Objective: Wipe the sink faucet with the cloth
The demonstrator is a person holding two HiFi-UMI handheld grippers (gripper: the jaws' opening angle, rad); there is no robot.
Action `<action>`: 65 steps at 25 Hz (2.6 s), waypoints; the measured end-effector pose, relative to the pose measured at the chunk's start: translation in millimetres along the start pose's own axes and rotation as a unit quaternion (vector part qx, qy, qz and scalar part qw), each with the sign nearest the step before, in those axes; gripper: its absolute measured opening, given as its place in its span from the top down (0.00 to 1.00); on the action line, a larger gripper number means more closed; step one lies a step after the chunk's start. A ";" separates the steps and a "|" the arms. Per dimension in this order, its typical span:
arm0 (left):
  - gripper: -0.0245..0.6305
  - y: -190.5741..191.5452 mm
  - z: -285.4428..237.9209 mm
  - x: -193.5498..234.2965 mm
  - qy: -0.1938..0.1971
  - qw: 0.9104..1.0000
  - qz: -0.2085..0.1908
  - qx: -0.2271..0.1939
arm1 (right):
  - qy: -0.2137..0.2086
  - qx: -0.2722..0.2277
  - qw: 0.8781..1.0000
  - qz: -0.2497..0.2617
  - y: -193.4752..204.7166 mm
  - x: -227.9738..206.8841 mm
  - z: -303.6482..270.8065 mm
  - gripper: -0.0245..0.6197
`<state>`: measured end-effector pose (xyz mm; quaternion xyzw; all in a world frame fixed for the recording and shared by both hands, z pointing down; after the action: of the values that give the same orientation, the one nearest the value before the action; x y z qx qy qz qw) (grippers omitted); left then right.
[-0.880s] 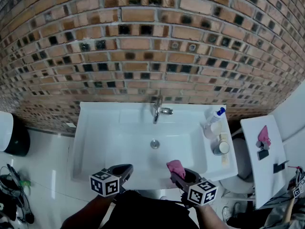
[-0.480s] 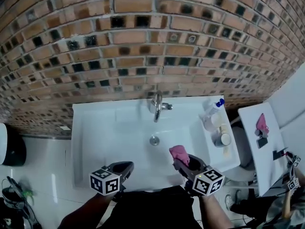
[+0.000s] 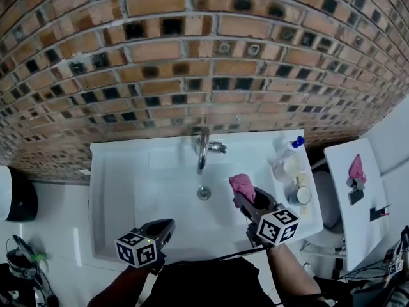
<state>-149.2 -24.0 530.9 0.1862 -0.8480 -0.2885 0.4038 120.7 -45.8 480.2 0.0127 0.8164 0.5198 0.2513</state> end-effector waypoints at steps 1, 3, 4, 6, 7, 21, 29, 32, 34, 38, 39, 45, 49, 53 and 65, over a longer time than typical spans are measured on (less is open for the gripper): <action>0.95 -2.0 -3.3 -1.5 -0.008 1.000 0.006 -0.005 | -0.002 -0.001 1.000 -0.008 -3.9 -11.3 -7.2 0.69; 0.95 -6.2 -9.6 -3.7 -0.025 0.999 0.019 -0.015 | -0.015 -0.003 0.999 -0.032 -9.3 -33.0 -24.5 0.69; 0.95 -7.5 -12.2 -4.6 -0.035 0.999 0.026 -0.019 | -0.024 -0.004 0.999 -0.044 -10.4 -42.5 -34.1 0.69; 0.95 -8.6 -17.0 -6.5 -0.053 0.998 0.040 -0.024 | -0.040 -0.004 0.998 -0.053 -10.7 -58.5 -53.9 0.70; 0.95 -8.5 -19.6 -8.0 -0.061 0.997 0.046 -0.024 | -0.043 -0.002 0.998 -0.049 -10.5 -66.0 -63.6 0.70; 0.95 -32.8 -44.5 -19.1 -0.120 0.991 0.061 -0.022 | -0.053 0.005 0.984 -0.170 8.9 -153.8 -155.5 0.69; 0.95 -40.0 -56.1 -16.9 -0.128 0.990 0.057 -0.004 | -0.102 0.024 0.978 -0.183 9.6 -140.4 -184.0 0.70; 0.95 -38.3 -60.5 -16.9 -0.124 0.990 0.061 0.003 | -0.121 0.019 0.972 -0.201 8.7 -136.6 -187.2 0.69; 0.95 -35.4 -63.4 -16.7 -0.118 0.991 0.066 0.009 | -0.135 0.012 0.965 -0.226 9.0 -136.5 -186.6 0.70; 0.95 -32.6 -70.4 -17.0 -0.109 0.991 0.072 0.017 | -0.166 -0.004 0.946 -0.279 8.9 -134.8 -184.8 0.70; 0.95 -31.8 -72.1 -17.2 -0.106 0.991 0.074 0.019 | -0.171 -0.005 0.945 -0.279 8.2 -134.1 -184.2 0.70; 0.95 -31.1 -76.1 -16.4 -0.092 0.993 0.076 0.021 | -0.189 -0.005 0.951 -0.246 -0.7 -128.5 -177.5 0.70; 0.95 -33.9 -73.1 -16.7 -0.093 0.993 0.064 0.018 | -0.186 -0.006 0.957 -0.222 -6.5 -127.0 -171.1 0.70; 0.95 -33.2 -67.8 -20.6 -0.089 0.995 0.052 0.017 | -0.191 -0.016 0.958 -0.215 -14.3 -118.8 -161.7 0.70; 0.95 -21.2 -50.9 -28.2 -0.054 0.998 0.027 0.007 | -0.196 -0.039 0.968 -0.150 -43.7 -85.1 -125.5 0.70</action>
<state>-90.1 -42.0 526.8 0.1504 -0.8752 -0.2817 0.3635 152.4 -195.6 518.4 -0.0178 0.7229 0.4949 0.4819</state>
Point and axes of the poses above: the fingertips, and each gripper's own axes: z backward along the fingers, x to its left, y out of its underside, the point moved 4 cm from there along z, backward along the fingers, and after that the axes turned 1 degree about z, right-handed, at the moved point
